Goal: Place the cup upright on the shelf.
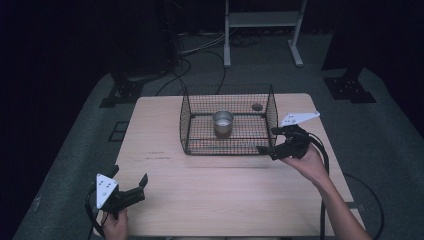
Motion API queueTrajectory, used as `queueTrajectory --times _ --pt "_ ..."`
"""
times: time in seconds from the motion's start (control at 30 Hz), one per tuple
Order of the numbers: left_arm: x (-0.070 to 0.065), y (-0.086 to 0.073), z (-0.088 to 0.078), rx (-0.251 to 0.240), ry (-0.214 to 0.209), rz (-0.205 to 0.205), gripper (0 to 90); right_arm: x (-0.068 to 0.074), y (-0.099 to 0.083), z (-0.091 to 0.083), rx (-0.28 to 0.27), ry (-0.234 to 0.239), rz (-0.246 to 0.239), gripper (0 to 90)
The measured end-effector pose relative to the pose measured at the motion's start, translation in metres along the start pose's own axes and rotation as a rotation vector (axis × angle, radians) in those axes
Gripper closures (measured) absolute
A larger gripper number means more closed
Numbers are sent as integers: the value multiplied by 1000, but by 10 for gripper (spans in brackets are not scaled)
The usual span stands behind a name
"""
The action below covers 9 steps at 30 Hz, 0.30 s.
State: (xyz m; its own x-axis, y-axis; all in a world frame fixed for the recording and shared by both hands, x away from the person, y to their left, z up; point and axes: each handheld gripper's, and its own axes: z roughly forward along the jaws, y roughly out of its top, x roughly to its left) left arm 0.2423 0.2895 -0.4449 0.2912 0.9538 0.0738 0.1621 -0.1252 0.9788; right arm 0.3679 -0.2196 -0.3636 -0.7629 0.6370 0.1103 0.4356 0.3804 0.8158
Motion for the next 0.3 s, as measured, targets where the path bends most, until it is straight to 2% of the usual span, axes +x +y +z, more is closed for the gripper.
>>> queueTrajectory --times 0.3 --pt "-1 -1 1 7 2 -2 0 3 -20 -4 -12 10 9 56"
